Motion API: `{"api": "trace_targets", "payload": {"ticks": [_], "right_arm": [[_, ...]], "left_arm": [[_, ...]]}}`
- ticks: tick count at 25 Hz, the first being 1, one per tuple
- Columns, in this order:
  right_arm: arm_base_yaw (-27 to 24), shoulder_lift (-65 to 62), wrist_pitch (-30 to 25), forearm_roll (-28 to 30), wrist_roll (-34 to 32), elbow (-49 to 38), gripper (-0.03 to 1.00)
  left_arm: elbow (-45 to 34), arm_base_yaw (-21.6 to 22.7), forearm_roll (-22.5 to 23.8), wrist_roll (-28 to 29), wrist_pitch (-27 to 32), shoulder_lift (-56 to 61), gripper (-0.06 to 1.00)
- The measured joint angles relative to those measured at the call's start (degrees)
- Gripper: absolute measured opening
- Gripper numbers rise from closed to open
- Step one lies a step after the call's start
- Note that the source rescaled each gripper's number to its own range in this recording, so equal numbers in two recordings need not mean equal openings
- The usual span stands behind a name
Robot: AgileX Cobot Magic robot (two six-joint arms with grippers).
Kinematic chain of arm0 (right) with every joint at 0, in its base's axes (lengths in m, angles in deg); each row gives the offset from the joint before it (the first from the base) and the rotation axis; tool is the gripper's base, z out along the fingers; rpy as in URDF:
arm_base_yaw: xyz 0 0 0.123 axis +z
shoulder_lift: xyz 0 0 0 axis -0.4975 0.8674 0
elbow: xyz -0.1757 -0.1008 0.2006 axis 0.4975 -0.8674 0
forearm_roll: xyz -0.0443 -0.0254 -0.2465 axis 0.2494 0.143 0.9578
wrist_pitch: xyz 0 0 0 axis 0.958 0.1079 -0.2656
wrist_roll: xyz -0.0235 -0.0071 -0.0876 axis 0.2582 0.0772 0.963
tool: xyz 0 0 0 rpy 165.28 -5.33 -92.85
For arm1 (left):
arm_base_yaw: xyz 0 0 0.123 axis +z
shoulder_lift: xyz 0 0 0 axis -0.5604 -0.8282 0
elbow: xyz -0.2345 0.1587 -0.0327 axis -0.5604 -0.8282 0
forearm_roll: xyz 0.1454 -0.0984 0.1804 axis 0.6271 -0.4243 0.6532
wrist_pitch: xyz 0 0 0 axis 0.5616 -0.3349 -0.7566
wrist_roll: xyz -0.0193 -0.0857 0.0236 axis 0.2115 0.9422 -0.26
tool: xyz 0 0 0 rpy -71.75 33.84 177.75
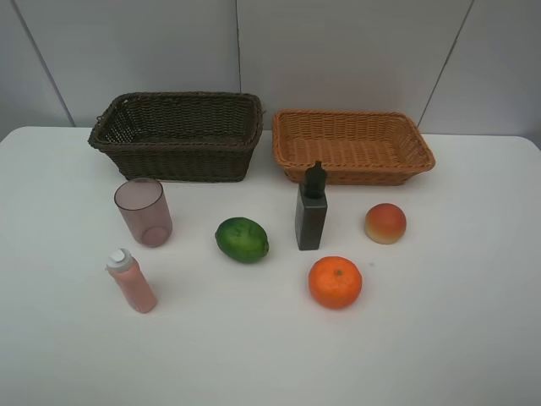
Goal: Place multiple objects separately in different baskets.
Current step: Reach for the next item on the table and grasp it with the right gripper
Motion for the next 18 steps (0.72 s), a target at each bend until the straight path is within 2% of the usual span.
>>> {"api": "trace_targets", "payload": {"ticks": [18], "right_arm": [[0.0, 0.0, 0.0, 0.0, 0.0, 0.0, 0.88]], "left_arm": [[0.0, 0.17, 0.0, 0.0, 0.0, 0.0, 1.0]]}}
